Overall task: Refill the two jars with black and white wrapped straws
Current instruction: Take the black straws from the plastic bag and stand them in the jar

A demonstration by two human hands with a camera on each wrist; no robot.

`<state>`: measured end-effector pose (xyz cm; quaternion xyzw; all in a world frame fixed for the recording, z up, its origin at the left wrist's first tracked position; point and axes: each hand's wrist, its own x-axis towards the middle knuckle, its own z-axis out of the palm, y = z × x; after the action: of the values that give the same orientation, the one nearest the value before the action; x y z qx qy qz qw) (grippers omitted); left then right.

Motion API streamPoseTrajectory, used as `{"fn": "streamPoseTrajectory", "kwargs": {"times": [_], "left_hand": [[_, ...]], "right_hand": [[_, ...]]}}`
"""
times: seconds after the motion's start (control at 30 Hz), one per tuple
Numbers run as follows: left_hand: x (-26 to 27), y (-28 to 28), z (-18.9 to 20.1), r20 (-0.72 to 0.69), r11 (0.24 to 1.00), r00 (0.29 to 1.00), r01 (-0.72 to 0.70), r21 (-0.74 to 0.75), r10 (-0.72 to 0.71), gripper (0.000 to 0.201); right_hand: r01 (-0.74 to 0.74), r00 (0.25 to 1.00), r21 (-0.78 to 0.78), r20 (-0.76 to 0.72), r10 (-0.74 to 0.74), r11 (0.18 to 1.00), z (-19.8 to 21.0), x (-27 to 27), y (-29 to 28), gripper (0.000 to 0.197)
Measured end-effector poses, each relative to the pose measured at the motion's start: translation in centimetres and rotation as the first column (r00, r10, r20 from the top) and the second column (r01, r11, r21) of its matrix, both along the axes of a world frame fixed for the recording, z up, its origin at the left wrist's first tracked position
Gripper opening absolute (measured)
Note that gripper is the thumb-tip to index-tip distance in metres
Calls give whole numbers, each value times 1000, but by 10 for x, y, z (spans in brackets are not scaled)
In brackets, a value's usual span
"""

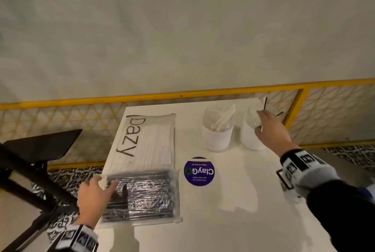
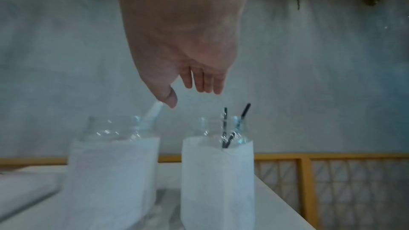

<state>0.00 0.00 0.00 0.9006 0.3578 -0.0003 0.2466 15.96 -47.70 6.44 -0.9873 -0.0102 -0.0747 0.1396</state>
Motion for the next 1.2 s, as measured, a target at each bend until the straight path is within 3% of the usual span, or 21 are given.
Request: {"fn": "streamPoseTrajectory", "kwargs": {"times": [0.1, 0.27, 0.4, 0.5, 0.6, 0.7, 0.77, 0.83, 0.87, 0.9, 0.93, 1.0, 1.03, 1.1, 1.2], "left_hand": [[3, -1, -13, -213, 985, 972, -127, -116, 100, 107], [-1, 6, -53, -234, 956, 967, -160, -245, 102, 130], [-11, -6, -53, -235, 967, 972, -52, -249, -9, 86], [-24, -21, -50, -200, 985, 979, 2, -172, -37, 92], [-40, -40, -49, -58, 953, 997, 39, -301, -59, 95], [-50, -59, -48, 23, 887, 998, 66, -458, -62, 87], [-49, -66, -52, 30, 859, 999, 45, -510, -34, 75], [-47, -66, -60, 14, 843, 1000, 3, -539, 5, 59], [-47, -66, -62, 11, 832, 1000, -16, -554, 26, 54], [-46, -64, -64, 8, 811, 999, -24, -585, 36, 49], [-47, -61, -65, -3, 781, 999, -28, -624, 33, 45], [-47, -56, -68, -27, 742, 999, -41, -670, 30, 38], [-47, -53, -70, -20, 742, 999, -40, -669, 35, 35], [-45, -48, -74, 27, 772, 998, -23, -635, 52, 28], [-42, -42, -73, 95, 813, 994, 5, -583, 61, 23]], "right_hand": [[13, 989, -168, -141, -37, 986, -7, 16, 4, 67], [32, 989, -396, -122, -87, 918, -20, 14, 2, 41], [17, 1000, -241, -13, -21, 970, -28, -22, 3, 30], [-37, 997, -142, 62, 46, 989, -35, -75, 4, 25], [-134, 981, -154, 117, 153, 979, -45, -124, 5, 33], [-152, 965, -150, 192, 180, 977, -45, -152, 8, 44], [-158, 923, -92, 339, 180, 983, -39, -170, 15, 38], [-305, 840, -33, 462, 285, 952, -41, -186, 31, 24], [-402, 820, -25, 435, 372, 915, -48, -192, 39, 20], [-484, 836, 7, 300, 460, 875, -59, -196, 47, 20], [-500, 866, 67, 58, 497, 863, -71, -197, 53, 26], [-383, 802, 116, -451, 392, 916, -98, -196, 62, 49], [-318, 757, 91, -574, 311, 944, -111, -194, 65, 56], [-254, 769, 78, -589, 250, 964, -129, -190, 71, 47], [-187, 801, 176, -542, 253, 967, -137, -185, 73, 24]]}}
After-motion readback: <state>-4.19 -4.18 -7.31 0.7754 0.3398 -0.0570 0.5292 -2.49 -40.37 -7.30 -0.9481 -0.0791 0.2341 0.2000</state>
